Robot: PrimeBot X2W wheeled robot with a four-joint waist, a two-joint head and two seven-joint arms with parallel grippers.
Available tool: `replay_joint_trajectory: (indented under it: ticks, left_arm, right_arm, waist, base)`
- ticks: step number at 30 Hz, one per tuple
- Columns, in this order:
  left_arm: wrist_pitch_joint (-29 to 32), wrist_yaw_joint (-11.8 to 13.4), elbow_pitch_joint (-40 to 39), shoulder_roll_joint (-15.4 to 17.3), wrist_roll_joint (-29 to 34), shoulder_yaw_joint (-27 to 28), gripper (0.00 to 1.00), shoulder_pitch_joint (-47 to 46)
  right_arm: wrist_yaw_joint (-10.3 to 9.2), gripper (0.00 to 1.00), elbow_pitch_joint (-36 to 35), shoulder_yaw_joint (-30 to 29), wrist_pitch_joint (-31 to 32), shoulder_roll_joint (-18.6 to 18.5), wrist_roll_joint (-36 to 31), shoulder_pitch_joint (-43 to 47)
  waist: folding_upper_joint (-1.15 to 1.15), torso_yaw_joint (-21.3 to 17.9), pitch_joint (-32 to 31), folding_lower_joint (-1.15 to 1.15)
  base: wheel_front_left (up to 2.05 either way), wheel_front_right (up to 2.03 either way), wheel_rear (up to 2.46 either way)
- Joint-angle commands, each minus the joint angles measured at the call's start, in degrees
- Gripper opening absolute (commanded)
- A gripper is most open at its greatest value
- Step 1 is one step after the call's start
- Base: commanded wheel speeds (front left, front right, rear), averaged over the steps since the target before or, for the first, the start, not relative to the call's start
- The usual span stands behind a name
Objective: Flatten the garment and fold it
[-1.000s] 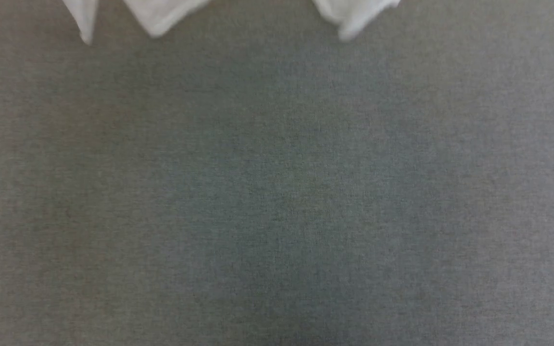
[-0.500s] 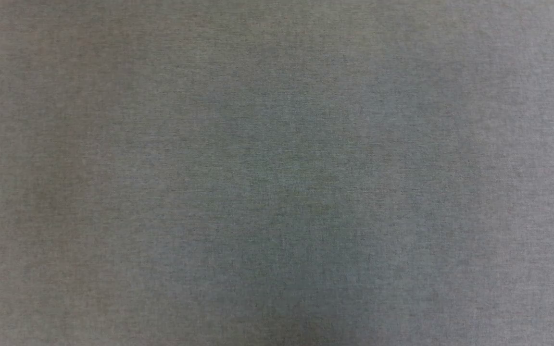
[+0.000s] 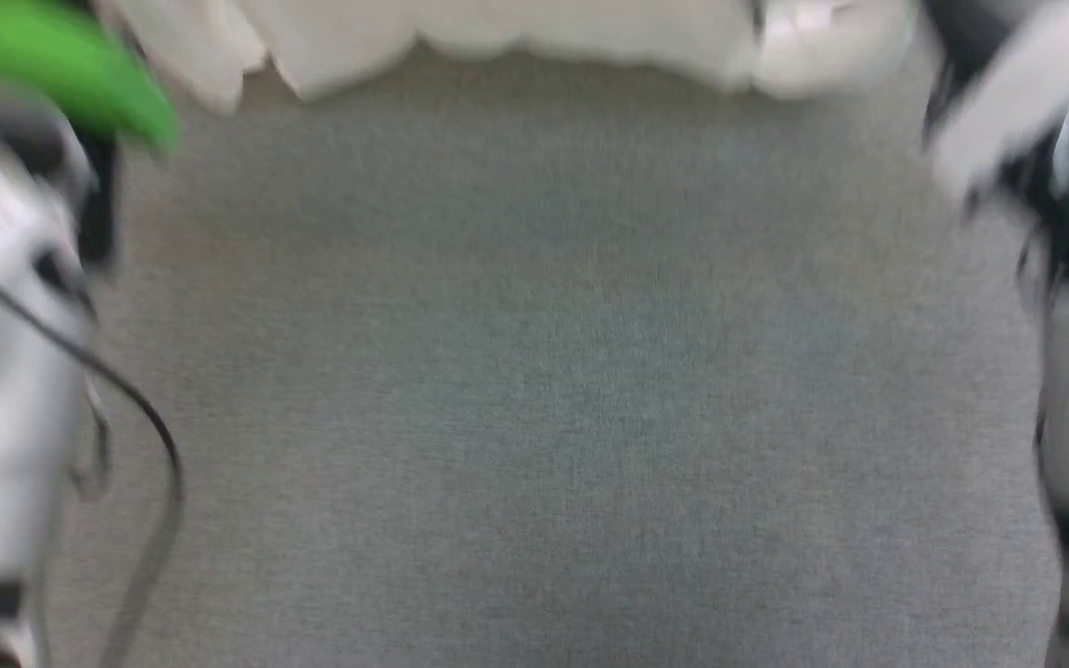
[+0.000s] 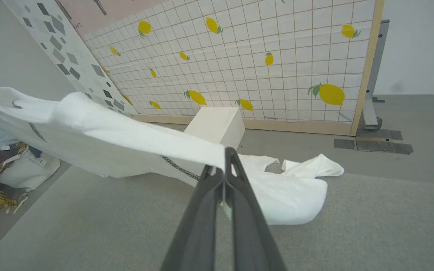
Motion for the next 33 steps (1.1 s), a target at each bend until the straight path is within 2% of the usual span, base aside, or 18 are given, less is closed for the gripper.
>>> replay_joint_trajectory:
  ticks: [1, 7, 14, 19, 29, 33]
  left_arm:
    - [0.12, 0.91, -0.56, 0.69, -1.44, 1.13, 0.0, 5.08]
    - [2.44, 3.62, -6.58, -1.29, -6.58, 0.51, 0.0, 26.52]
    - [10.38, 6.34, -7.53, -1.74, -12.3, -1.39, 0.0, 44.93]
    - [15.93, 8.51, -8.07, 0.05, -14.2, -2.19, 0.0, 51.55]
    - [25.89, 13.94, -12.91, 2.31, -16.42, -3.55, 0.0, 56.9]
    - [28.69, 13.91, -14.2, 2.21, -17.33, -4.67, 0.0, 57.29]
  right_arm:
    - [-0.16, 0.0, -1.42, -1.19, -0.55, -1.3, 0.6, 4.98]
    - [-0.16, 0.0, -7.72, -1.45, 0.89, 0.2, 2.57, 25.76]
    - [-0.16, 0.0, -10.63, -2.19, 0.32, 0.59, -1.23, 42.74]
    - [-0.16, 0.0, -11.7, -1.37, 2.68, 0.24, -4.08, 49.62]
    - [-0.16, 0.0, -16.16, 0.7, 20.11, -2.14, -10.21, 57.15]
    - [-0.16, 0.0, -16.68, 1.28, 23.67, -1.44, -12.33, 57.4]
  waist:
    - [0.0, 1.52, -7.68, 0.0]
    - [0.0, 1.2, -13.76, 0.0]
    - [0.0, 0.44, -17.28, 0.0]
    - [0.0, 0.2, -18.49, 0.0]
    - [0.0, 0.0, -18.1, 0.0]
    - [0.0, 0.09, -17.48, 0.0]
  base:
    - [0.0, 0.0, 0.0]
    - [0.0, 0.0, 0.0]
    - [0.0, 0.0, 0.0]
    - [0.0, 0.0, 0.0]
    - [0.0, 0.0, 0.0]
    - [0.0, 0.0, 0.0]
